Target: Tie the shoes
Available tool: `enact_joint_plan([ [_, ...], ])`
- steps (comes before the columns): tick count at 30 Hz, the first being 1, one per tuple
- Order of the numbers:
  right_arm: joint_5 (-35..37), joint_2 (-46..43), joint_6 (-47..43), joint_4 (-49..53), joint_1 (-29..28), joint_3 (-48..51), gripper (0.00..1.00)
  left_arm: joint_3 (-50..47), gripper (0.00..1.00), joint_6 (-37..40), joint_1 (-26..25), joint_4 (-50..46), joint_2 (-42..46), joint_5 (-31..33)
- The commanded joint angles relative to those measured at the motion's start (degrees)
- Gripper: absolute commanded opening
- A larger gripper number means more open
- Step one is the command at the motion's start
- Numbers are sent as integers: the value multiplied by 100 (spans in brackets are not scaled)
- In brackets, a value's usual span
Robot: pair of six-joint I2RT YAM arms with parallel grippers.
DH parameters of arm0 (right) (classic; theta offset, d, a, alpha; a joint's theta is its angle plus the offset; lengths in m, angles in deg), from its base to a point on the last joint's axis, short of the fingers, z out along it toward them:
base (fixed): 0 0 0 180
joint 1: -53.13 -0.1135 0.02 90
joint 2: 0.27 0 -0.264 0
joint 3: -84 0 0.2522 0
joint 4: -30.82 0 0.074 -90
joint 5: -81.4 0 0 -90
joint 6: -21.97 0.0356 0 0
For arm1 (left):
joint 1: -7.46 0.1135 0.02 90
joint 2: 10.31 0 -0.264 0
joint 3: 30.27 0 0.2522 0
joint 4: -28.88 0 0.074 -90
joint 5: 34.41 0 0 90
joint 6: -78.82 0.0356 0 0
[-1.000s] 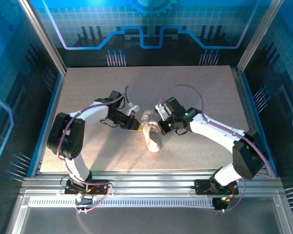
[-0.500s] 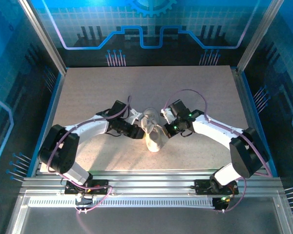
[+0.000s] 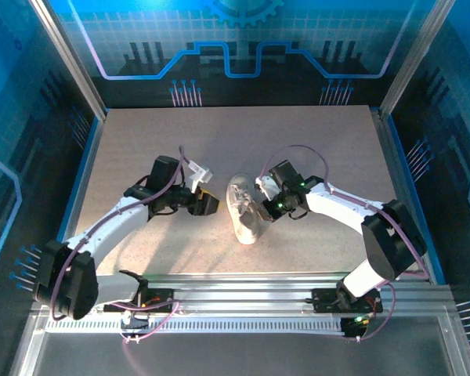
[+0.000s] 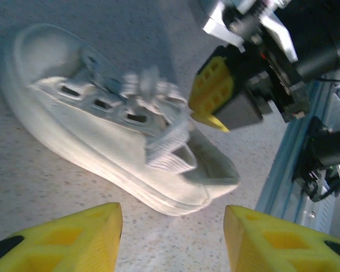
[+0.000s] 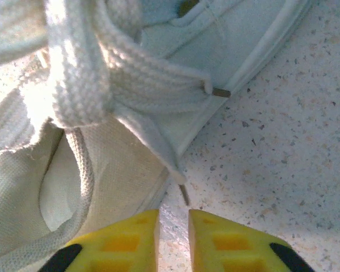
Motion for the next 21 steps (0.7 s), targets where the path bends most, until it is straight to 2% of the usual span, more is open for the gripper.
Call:
enact_joint_plan([
  [1,-91,-135,-68,80,53,-38,28,596,49,371,199,-250,-434,-365],
  [5,44,-388,134,211,175,25,35,1303,46,285,220,-347,-1215,-646],
  [11,-33,-726,786,239,355,-260,38,1529,43,285,216,238,-1969,-969],
  [17,-583,-401,2005,-182,270,-772,40,1670,41,309,229,310,-2315,-890],
  [21,-754,20,2524,-334,99,-1128,41,1427,40,32,306,739,-2363,-873],
])
